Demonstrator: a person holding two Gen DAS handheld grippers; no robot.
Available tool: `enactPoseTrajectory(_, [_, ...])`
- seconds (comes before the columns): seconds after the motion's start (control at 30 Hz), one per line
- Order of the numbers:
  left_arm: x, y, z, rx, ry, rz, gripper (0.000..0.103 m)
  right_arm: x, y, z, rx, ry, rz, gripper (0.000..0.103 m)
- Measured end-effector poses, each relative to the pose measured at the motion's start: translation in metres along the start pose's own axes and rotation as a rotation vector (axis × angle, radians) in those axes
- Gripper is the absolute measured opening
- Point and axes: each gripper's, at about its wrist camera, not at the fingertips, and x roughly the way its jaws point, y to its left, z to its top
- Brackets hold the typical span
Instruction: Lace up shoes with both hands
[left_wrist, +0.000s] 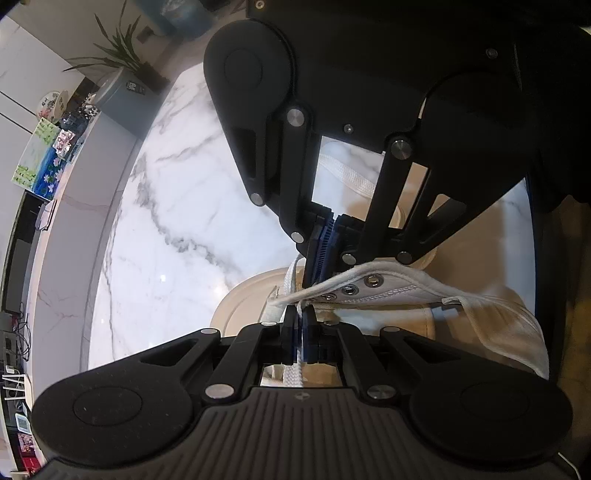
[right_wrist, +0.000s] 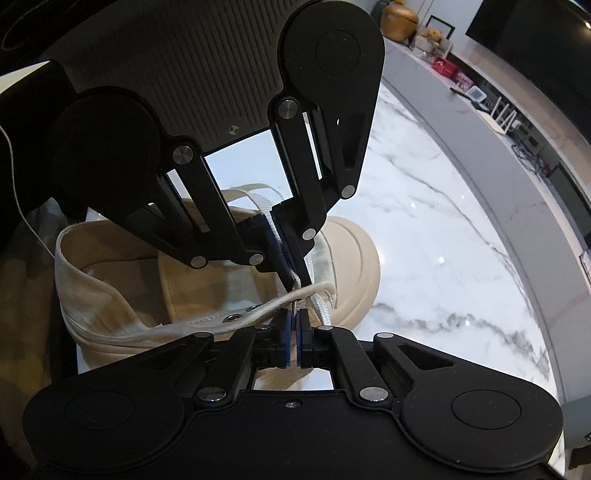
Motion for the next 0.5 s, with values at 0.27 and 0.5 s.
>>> enactPoseTrajectory(0.27, [-0.031, 0.006, -0.009, -0.128, -0.033, 0.008, 0.016, -0.005, -0.009, 0.017, 0.011, 0.040, -0.013, 0.001])
enactPoseTrajectory(0.5, [-0.053, -0.014, -0.024, -0.212, -0.013, 0.027, 0.016, -0.018, -0.008, 0.022, -0.010, 0.111, -0.065, 0.001])
